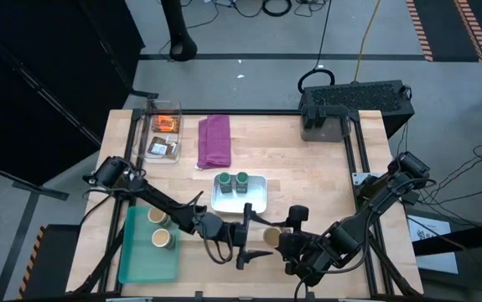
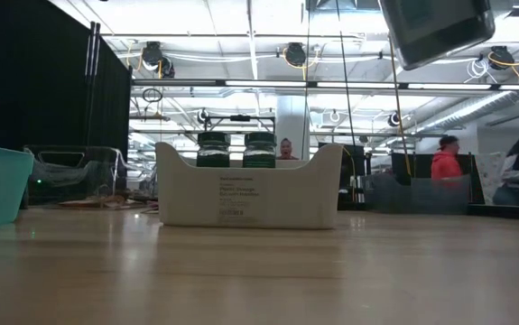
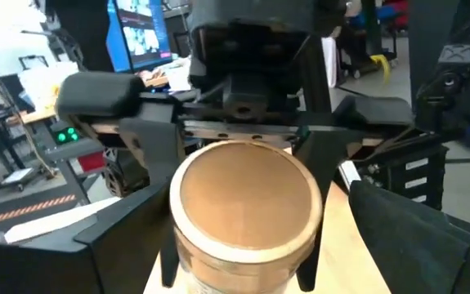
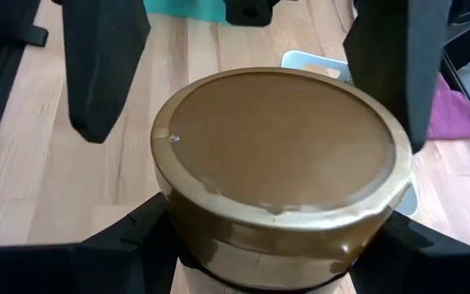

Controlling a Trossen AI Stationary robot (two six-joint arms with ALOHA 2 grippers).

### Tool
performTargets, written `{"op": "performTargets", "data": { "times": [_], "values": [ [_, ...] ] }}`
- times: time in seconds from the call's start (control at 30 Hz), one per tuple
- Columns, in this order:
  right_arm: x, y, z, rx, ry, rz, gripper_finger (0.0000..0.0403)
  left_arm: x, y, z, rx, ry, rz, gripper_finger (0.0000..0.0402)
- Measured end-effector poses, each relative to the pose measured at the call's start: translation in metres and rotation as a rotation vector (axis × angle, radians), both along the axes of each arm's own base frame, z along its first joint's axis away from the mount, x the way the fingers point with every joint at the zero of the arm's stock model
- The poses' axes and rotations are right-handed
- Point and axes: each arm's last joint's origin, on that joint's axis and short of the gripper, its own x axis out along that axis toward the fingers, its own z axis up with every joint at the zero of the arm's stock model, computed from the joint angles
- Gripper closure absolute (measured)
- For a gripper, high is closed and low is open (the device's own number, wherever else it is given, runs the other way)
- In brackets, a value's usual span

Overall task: Sort spices by type
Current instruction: Put the brown seasoning bottle into the blue bin

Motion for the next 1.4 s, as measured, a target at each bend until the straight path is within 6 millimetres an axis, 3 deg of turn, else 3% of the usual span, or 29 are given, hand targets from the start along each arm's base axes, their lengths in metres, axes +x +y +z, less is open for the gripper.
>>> {"op": "performTargets", "data": {
  "times": [0.33,0.6,1.0,1.3,1.4],
  "values": [
    [0.0,0.0,0.0,0.0,-0.002,-0.001,0.0159,0.007,0.015,0.0,-0.004,0.0,-0.021,0.0026],
    [0.0,0.0,0.0,-0.003,0.005,-0.001,0.0159,0.019,0.018,-0.014,-0.013,-0.031,-0.042,0.0028],
    [0.0,-0.002,0.0,-0.01,0.004,-0.008,0.0159,0.026,0.017,-0.012,0.025,-0.044,0.006,0.012],
    [0.002,-0.002,0.0,0.005,0.001,-0.006,0.0159,0.023,0.009,-0.011,0.005,-0.041,0.019,0.012],
    [0.002,-0.002,0.0,0.023,-0.008,-0.021,0.0117,0.022,0.007,-0.011,-0.009,-0.04,0.039,0.012]
  ]
}}
